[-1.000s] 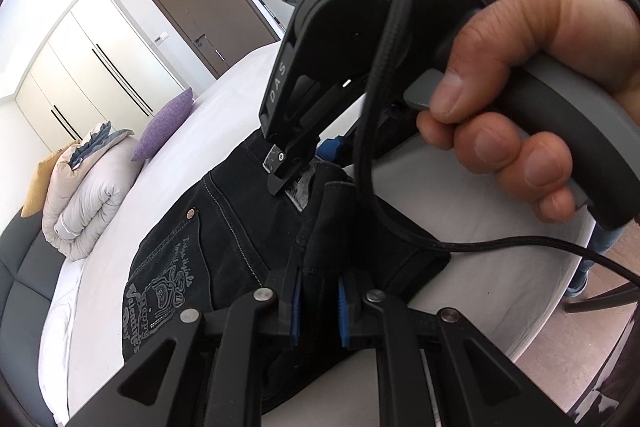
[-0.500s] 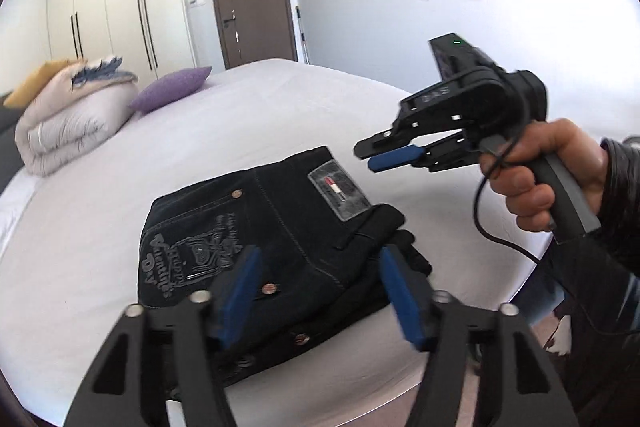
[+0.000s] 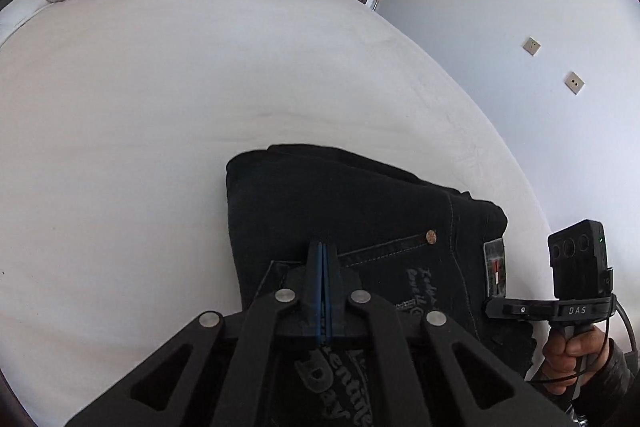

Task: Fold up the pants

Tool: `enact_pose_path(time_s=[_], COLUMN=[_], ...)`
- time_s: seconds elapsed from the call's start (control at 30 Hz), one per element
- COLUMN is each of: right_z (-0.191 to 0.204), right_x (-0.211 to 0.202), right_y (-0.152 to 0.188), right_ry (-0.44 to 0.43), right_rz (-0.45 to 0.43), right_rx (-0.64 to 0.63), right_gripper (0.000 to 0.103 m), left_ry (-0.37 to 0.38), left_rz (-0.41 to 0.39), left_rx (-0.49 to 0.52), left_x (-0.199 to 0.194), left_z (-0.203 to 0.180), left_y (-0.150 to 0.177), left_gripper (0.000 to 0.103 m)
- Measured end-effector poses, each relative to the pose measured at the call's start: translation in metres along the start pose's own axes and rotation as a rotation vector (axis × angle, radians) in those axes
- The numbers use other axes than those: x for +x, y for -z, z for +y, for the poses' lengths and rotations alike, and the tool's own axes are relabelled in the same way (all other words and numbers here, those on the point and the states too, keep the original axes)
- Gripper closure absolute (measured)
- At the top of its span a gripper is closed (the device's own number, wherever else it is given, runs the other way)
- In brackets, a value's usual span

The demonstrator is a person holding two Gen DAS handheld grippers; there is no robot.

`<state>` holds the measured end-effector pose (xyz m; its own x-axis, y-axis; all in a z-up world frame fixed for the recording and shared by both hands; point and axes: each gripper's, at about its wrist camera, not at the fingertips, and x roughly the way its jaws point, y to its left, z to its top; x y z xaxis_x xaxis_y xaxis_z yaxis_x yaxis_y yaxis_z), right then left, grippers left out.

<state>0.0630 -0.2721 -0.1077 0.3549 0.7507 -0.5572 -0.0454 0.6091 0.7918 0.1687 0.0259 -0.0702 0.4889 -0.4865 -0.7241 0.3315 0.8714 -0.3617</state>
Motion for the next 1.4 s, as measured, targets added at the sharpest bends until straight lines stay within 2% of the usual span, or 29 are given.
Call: enact_pose_path(time_s=[0.27,0.43,0.53,0.6,0.67,0.73,0.8,0.9,0.97,1.0,1.03,1.07,1.1,1.13,1.17,1.2,1.3,1.4], right_z=[0.0,0.002,0.016,0.02,0.012,0.005,0.008,0.018,0.029,0.034,0.038,0.04,0.038,0.034,0.029,0.024,0.004,0.001], right_x=[0.002,-0.001,-0.009,-0.011,-0.009,-0.006,-0.005,-0.015,-0.033,-0.045,-0.054,-0.062,-0.067,-0.069,-0.068,-0.065,-0.051,-0.036], right_y=[0.003,0.009,0.017,0.023,0.029,0.032,0.038,0.04,0.039,0.038,0.036,0.031,0.027,0.021,0.017,0.012,0.004,-0.003], right_ry=[0.001,-0.002,0.032,0.043,0.017,-0.005,0.007,0.041,0.03,0.013,0.013,0.034,0.043,0.049,0.068,0.094,0.08,0.1], right_rz=[-0.019,-0.044,-0.055,-0.046,-0.055,-0.089,-0.128,-0.124,-0.129,-0.15,-0.175,-0.193,-0.203,-0.215,-0.216,-0.2,-0.137,-0.072], right_rx=[-0.039,-0.062,-0.081,-0.118,-0.11,-0.154,-0.227,-0.229,-0.232,-0.251,-0.265,-0.255,-0.233,-0.202,-0.173,-0.136,-0.02,-0.001], right_gripper=[0.103,0.103,0.103,0.103,0.103,0.103,0.103,0.103,0.096,0.093,0.082,0.06,0.044,0.023,0.023,0.023,0.025,0.029], left_ry=[-0.031,-0.072,-0.061,-0.057,-0.06,-0.052,-0.035,-0.023,-0.027,-0.025,-0.041,-0.052,-0.042,-0.04,-0.056,-0.073,-0.032,-0.027], left_rz=[-0.048,-0.078,-0.084,-0.091,-0.086,-0.085,-0.085,-0.085,-0.161,-0.215,-0.28,-0.318,-0.318,-0.279,-0.24,-0.195,-0.053,0.056], left_rx=[0.043,0.087,0.058,0.048,0.053,0.05,0.033,0.012,0.008,-0.005,-0.033,-0.062,-0.089,-0.107,-0.115,-0.122,-0.159,-0.169], left_x=[-0.034,-0.053,-0.057,-0.055,-0.052,-0.048,-0.047,-0.063,-0.092,-0.108,-0.123,-0.13,-0.13,-0.121,-0.111,-0.098,-0.058,-0.024], left_z=[-0.02,-0.036,-0.033,-0.031,-0.03,-0.028,-0.026,-0.025,-0.024,-0.02,-0.013,-0.005,0.005,0.012,0.017,0.022,0.034,0.039], left_y=[0.082,0.116,0.13,0.134,0.133,0.131,0.129,0.12,0.11,0.104,0.096,0.089,0.081,0.071,0.063,0.058,0.047,0.043], left_gripper=[0.103,0.103,0.103,0.103,0.102,0.101,0.101,0.1,0.074,0.035,0.003,0.002,0.003,0.008,0.015,0.026,0.04,0.04])
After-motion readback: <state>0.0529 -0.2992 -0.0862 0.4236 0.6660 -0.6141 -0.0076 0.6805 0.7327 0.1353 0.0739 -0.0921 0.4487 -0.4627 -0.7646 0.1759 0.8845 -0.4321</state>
